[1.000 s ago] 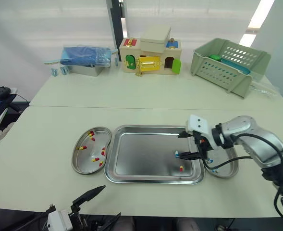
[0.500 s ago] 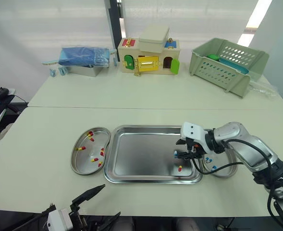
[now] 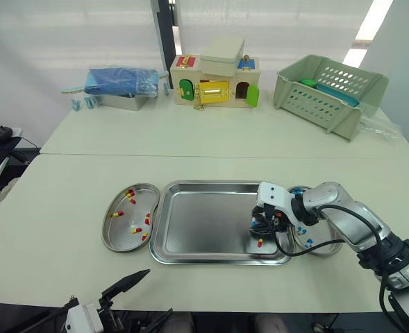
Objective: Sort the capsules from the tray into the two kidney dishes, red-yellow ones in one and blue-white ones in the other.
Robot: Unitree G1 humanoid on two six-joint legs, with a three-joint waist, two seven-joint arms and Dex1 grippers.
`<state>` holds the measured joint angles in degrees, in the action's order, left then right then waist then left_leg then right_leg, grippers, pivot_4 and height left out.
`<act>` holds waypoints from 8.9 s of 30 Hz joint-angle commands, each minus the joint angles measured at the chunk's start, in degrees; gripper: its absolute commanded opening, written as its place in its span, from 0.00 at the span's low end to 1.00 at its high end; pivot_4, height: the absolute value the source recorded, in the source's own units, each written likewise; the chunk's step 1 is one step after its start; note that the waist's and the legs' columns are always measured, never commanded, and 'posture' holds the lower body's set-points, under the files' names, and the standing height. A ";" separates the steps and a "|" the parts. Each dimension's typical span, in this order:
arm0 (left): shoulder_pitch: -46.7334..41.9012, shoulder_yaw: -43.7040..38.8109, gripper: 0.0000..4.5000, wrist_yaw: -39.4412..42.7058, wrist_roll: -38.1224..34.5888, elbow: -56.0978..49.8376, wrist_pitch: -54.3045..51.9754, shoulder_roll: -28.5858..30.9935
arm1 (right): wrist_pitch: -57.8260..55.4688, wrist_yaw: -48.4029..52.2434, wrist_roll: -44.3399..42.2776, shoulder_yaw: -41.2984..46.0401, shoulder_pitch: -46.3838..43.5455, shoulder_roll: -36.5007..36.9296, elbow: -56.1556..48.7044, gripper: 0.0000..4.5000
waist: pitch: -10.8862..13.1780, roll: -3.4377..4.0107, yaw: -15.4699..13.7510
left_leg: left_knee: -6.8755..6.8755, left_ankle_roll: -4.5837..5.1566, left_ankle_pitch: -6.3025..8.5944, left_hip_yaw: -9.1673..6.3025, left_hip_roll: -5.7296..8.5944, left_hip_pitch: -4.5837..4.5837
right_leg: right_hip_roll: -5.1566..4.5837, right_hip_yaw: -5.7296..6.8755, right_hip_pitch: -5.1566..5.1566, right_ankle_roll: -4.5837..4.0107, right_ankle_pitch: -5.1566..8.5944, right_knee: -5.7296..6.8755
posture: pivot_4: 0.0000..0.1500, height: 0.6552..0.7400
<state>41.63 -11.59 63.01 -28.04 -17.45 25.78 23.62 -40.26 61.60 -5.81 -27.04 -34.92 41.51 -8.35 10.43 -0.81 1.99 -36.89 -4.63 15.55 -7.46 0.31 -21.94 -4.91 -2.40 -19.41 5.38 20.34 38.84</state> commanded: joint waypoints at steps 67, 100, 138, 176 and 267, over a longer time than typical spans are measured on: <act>-17.32 -21.11 1.00 -6.64 -6.79 3.81 -28.69 25.57 | 18.26 16.77 -22.49 56.12 41.01 18.08 -0.04 1.00 | 0.19 -0.15 -0.13 | 0.03 0.01 0.00 -0.04 0.00 0.04 | 0.02 0.08 0.15 0.00 0.00 -0.08 | 1.00 1.00; -31.34 -15.83 1.00 1.63 3.05 12.22 -40.65 36.60 | 23.46 18.25 -23.90 60.19 61.58 14.15 -6.61 1.00 | 0.28 -0.10 0.00 | 0.15 -0.01 0.00 0.03 -0.06 0.07 | 0.05 0.01 0.10 -0.03 0.03 0.01 | 1.00 1.00; -80.93 45.30 1.00 5.75 26.27 23.50 -38.75 -3.93 | 36.01 -13.70 -13.55 37.89 76.93 -12.52 -33.39 1.00 | 0.21 -0.07 -0.18 | -0.08 -0.03 -0.02 -0.08 0.01 0.07 | 0.10 0.03 0.15 -0.01 0.02 0.09 | 1.00 1.00; -81.30 46.31 0.08 8.13 31.68 27.10 -36.74 -6.37 | 33.94 -16.74 -13.82 35.67 76.06 -10.43 -35.07 1.00 | 0.21 -0.06 -0.20 | -0.10 -0.03 -0.03 -0.10 0.02 0.07 | 0.09 0.04 0.16 -0.01 0.02 0.11 | 1.00 1.00; -27.00 -27.70 0.99 -2.62 10.78 19.87 -57.03 37.25 | 21.11 8.50 -19.57 52.83 43.20 23.81 11.26 1.00 | 0.21 -0.18 0.46 | 0.00 0.00 -0.01 0.05 -0.06 0.12 | 0.06 -0.03 0.09 -0.04 0.02 0.14 | 1.00 1.00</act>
<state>14.20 -36.34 61.28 -16.75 4.12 -31.00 60.88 -20.35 69.19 -25.81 25.44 9.27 64.33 2.57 10.64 -1.00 2.45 -36.88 -4.63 15.54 -7.42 0.25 -21.82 -4.85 -2.42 -19.32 5.35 20.36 38.98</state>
